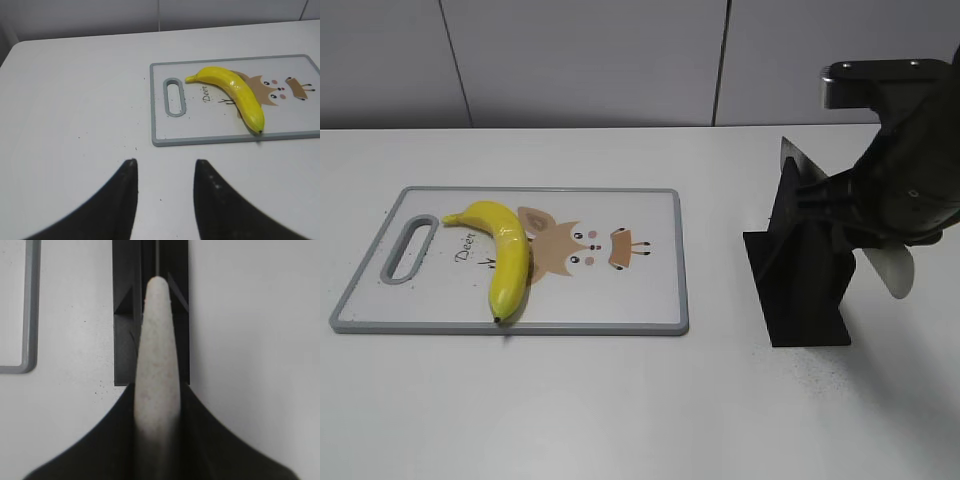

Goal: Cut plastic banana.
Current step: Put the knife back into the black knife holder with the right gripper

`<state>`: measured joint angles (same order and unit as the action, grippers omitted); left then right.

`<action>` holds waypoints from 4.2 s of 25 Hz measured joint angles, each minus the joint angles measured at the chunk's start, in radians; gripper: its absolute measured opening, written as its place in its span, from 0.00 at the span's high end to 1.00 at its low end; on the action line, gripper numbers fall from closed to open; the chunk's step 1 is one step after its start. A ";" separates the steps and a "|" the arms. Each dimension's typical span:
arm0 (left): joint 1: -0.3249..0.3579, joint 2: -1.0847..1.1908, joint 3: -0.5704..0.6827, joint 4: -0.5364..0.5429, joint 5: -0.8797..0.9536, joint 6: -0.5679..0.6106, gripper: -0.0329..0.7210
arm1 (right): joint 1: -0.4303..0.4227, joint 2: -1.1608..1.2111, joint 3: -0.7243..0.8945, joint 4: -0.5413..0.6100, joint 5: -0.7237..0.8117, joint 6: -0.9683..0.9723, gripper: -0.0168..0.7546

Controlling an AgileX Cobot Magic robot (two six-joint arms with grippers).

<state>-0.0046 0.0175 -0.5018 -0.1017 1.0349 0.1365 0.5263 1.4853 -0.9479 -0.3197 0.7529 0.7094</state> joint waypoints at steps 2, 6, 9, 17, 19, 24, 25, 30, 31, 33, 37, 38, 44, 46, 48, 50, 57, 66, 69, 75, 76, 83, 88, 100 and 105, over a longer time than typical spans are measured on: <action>0.000 0.000 0.000 0.000 0.000 0.000 0.48 | 0.000 0.000 0.010 0.000 -0.006 0.000 0.74; 0.000 0.000 0.000 0.000 0.000 0.000 0.52 | 0.000 0.000 0.018 0.008 -0.015 0.000 0.74; 0.000 0.000 0.000 0.000 0.000 0.000 0.55 | 0.000 0.000 0.018 0.021 -0.019 0.000 0.74; 0.000 0.000 0.000 0.000 0.000 0.000 0.62 | 0.000 0.000 0.018 0.026 -0.020 0.000 0.74; 0.000 0.000 0.000 0.000 0.000 0.000 0.63 | 0.000 0.000 0.018 0.027 -0.020 0.000 0.73; 0.000 0.000 0.000 0.000 0.000 0.000 0.63 | 0.000 0.000 0.018 0.029 -0.022 0.001 0.35; 0.000 0.000 0.000 0.000 0.000 0.000 0.63 | 0.000 0.000 0.018 0.029 -0.024 0.001 0.27; 0.000 0.000 0.000 0.000 0.000 0.000 0.63 | 0.000 0.000 0.018 0.029 -0.025 0.002 0.13; 0.000 0.000 0.000 0.000 0.000 0.000 0.63 | 0.000 0.000 0.018 0.029 -0.026 0.002 0.13; 0.000 0.000 0.000 0.000 0.000 0.000 0.64 | 0.000 0.000 0.018 0.029 -0.026 0.002 0.13; 0.000 0.000 0.000 0.000 0.000 0.000 0.64 | 0.000 -0.030 0.018 0.030 -0.026 -0.014 0.13; 0.000 0.000 0.000 0.000 0.000 0.000 0.64 | 0.000 -0.051 0.018 0.034 -0.026 -0.027 0.13; 0.000 0.000 0.000 0.000 0.000 0.000 0.64 | 0.000 -0.229 0.018 0.107 -0.023 -0.210 0.16; 0.000 0.000 0.000 0.000 0.000 0.000 0.64 | 0.000 -0.280 0.018 0.123 -0.019 -0.300 0.19; 0.000 0.000 0.000 0.000 0.000 0.000 0.64 | 0.000 -0.328 0.018 0.139 -0.006 -0.407 0.22; 0.000 0.000 0.000 0.000 0.000 0.000 0.64 | 0.000 -0.365 0.018 0.159 0.021 -0.497 0.23; 0.000 0.000 0.000 0.000 0.000 0.000 0.64 | 0.000 -0.503 0.054 0.258 0.088 -0.676 0.23; 0.000 0.000 0.000 0.000 0.000 0.000 0.64 | 0.000 -0.762 0.329 0.287 0.097 -0.694 0.23; 0.000 0.000 0.000 0.000 0.000 0.000 0.64 | 0.000 -0.873 0.404 0.290 0.100 -0.695 0.23; 0.000 0.000 0.000 0.000 0.000 0.000 0.64 | 0.000 -1.076 0.458 0.291 0.183 -0.695 0.23; 0.000 0.000 0.000 0.000 0.000 0.000 0.64 | 0.000 -1.103 0.460 0.291 0.188 -0.696 0.23; 0.000 0.000 0.000 -0.001 0.000 0.000 0.64 | 0.000 -1.278 0.497 0.298 0.149 -0.676 0.23; 0.000 0.000 0.000 -0.001 0.000 0.000 0.64 | 0.000 -1.355 0.525 0.298 0.186 -0.674 0.23; 0.000 -0.001 0.000 -0.002 0.000 0.000 0.64 | 0.000 -1.490 0.525 0.325 0.186 -0.672 0.23; 0.000 -0.001 0.000 -0.002 0.000 0.000 0.64 | -0.003 -1.490 0.525 0.332 0.186 -0.671 0.23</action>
<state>-0.0046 0.0165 -0.5018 -0.1042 1.0349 0.1365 0.5228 -0.0051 -0.4232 0.0121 0.9390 0.0380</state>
